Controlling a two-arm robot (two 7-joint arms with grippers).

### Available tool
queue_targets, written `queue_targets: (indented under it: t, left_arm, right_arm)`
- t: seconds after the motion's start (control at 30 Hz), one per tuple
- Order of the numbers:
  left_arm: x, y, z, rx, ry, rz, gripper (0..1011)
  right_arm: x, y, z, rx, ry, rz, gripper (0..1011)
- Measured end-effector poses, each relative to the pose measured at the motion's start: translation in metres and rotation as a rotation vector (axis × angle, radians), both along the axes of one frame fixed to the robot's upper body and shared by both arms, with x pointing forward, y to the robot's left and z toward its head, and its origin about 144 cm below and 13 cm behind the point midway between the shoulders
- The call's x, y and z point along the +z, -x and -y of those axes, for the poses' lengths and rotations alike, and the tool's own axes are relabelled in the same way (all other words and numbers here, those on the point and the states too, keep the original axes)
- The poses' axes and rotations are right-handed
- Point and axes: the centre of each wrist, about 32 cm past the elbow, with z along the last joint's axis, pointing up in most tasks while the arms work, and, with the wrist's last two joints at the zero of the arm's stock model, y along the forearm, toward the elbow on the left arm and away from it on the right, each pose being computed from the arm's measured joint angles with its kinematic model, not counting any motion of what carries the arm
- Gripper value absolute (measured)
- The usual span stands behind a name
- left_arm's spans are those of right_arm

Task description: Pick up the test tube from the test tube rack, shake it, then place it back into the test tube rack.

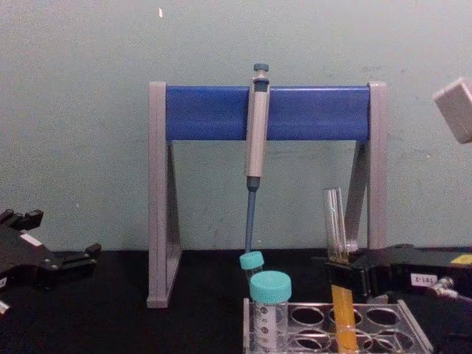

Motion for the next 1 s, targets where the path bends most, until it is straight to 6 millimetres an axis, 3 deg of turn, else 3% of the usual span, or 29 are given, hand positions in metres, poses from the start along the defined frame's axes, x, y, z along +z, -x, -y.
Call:
queue_targets:
  t: [0.6, 1.0]
  left_arm:
    - [0.0, 0.0, 0.0, 0.0, 0.0, 0.0, 1001]
    - [0.0, 0.0, 0.0, 0.0, 0.0, 0.0, 1001]
  right_arm:
    - [0.0, 0.002, 0.001, 0.011, -0.014, 0.037, 232]
    - [-0.007, 0.014, 0.006, 0.013, -0.021, 0.113, 230]
